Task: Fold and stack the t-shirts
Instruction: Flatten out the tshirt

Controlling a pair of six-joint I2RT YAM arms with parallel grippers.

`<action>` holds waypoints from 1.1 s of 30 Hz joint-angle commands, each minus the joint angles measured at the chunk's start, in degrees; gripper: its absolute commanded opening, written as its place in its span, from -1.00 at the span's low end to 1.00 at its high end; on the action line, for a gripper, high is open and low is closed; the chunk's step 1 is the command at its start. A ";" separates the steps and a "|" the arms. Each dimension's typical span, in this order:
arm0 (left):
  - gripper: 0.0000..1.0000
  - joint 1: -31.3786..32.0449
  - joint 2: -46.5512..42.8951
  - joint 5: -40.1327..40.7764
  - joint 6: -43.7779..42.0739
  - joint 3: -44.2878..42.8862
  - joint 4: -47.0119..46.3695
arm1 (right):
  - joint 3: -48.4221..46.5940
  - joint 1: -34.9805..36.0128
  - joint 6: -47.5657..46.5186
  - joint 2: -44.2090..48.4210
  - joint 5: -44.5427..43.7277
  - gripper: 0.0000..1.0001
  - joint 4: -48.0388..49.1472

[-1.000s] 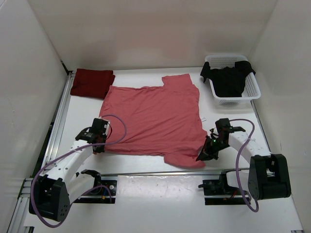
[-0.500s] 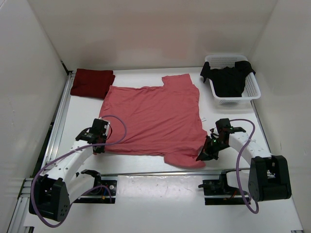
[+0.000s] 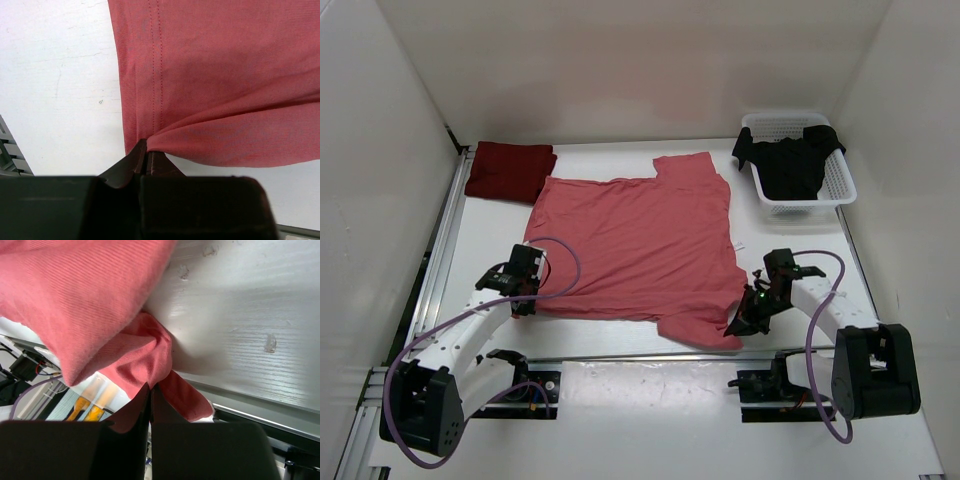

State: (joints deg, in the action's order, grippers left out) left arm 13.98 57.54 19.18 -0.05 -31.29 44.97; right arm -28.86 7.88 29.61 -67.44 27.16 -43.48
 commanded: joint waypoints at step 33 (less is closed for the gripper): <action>-0.79 4.13 0.56 1.39 0.05 -0.18 -0.59 | -1.46 -0.23 2.82 7.05 -0.97 -1.00 -1.25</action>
State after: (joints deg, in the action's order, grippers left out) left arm 17.45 58.83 19.44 -0.05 -31.29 44.97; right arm -28.69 7.88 30.44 -62.33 26.65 -43.46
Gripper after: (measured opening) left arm 0.131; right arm 0.003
